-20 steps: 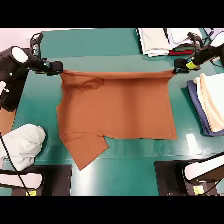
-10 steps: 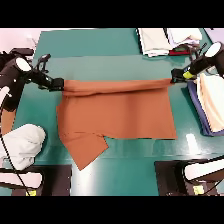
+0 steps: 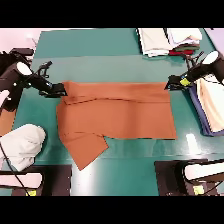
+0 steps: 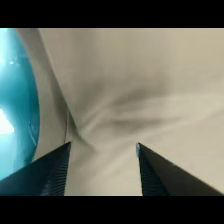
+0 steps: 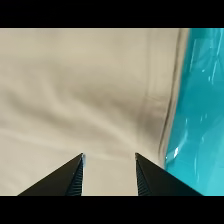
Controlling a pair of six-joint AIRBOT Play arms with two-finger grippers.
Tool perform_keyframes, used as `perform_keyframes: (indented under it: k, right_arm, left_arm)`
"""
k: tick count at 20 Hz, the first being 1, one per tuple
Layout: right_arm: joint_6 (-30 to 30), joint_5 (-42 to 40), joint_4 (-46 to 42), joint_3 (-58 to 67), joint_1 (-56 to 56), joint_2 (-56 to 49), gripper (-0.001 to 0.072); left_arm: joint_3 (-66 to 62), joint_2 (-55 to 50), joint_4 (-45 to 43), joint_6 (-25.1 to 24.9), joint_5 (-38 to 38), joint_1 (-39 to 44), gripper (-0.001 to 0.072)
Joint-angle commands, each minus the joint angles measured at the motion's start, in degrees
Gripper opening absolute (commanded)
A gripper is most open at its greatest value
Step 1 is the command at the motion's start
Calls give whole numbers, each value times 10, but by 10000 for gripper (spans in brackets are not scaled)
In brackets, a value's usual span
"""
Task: Fold the shirts.
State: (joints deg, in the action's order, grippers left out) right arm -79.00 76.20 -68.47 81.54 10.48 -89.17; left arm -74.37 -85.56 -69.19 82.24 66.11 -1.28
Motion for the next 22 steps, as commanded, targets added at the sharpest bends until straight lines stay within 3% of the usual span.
perform_keyframes:
  k: [1, 6, 8, 12, 17, 20, 21, 22]
  right_arm:
    - [26, 46, 9, -29, 20, 57, 375]
    - [51, 50, 10, -245, 114, 197, 384]
    - [51, 46, 10, -333, 168, 235, 520]
    - [63, 48, 16, -457, 257, 253, 504]
    - [64, 23, 16, -516, 219, 254, 492]
    - [64, 3, 16, -519, 166, 254, 339]
    - [64, -4, 15, -518, 148, 254, 151]
    - [64, -6, 15, -512, 132, 254, 53]
  left_arm:
    - [22, 84, -43, 22, 24, -1, 488]
    - [209, 260, -68, 54, 59, -1, 488]
    - [283, 321, -68, 76, 61, -1, 488]
    - [368, 387, -66, 95, 65, -1, 488]
    - [380, 387, -47, 94, 65, -1, 488]
    - [380, 387, -47, 92, 65, -1, 489]
    - [380, 387, -47, 92, 67, -1, 489]
    - [380, 387, -48, 89, 73, -1, 489]
